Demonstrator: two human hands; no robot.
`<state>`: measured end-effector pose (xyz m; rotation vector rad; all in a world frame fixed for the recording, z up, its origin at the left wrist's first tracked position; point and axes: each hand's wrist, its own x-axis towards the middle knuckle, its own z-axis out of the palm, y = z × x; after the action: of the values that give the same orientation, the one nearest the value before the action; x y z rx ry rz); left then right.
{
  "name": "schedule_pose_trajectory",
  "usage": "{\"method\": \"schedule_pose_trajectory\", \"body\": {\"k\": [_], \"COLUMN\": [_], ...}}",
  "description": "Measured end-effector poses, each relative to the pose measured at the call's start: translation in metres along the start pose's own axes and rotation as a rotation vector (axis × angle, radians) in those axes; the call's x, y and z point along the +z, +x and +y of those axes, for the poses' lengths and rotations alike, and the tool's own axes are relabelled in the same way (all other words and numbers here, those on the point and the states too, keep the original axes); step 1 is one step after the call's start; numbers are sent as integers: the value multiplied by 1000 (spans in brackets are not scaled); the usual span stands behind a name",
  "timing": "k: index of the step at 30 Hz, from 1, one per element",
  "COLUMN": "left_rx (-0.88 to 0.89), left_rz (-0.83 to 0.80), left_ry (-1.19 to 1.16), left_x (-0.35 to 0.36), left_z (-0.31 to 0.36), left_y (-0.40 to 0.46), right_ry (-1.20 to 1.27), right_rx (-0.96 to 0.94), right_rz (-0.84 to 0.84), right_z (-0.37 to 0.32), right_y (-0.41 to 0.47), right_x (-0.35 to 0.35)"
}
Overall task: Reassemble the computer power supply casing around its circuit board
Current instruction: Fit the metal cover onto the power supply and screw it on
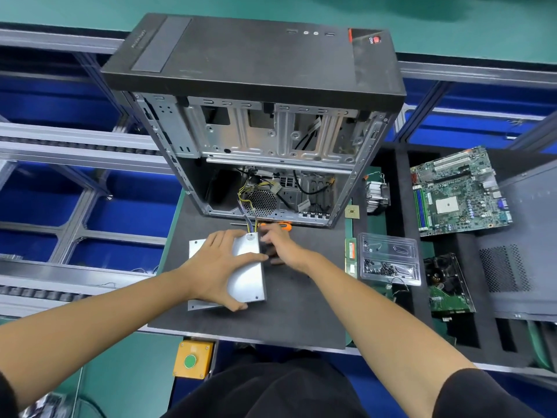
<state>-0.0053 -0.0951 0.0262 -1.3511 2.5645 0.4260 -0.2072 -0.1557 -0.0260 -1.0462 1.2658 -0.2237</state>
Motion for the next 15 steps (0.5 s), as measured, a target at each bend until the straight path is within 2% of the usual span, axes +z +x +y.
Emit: {"method": "schedule_pose_trajectory", "body": {"k": [5, 15], "left_rx": [6, -41], "left_rz": [13, 9], "left_ry": [14, 45], "left_x": [-1, 2], "left_z": [2, 4], "left_y": [-2, -5], "right_ry": [-58, -32], "right_rx": [182, 296], "right_rz": [-222, -368], "right_z": [15, 8], "right_y": [-13, -19], "right_x": [2, -4]}}
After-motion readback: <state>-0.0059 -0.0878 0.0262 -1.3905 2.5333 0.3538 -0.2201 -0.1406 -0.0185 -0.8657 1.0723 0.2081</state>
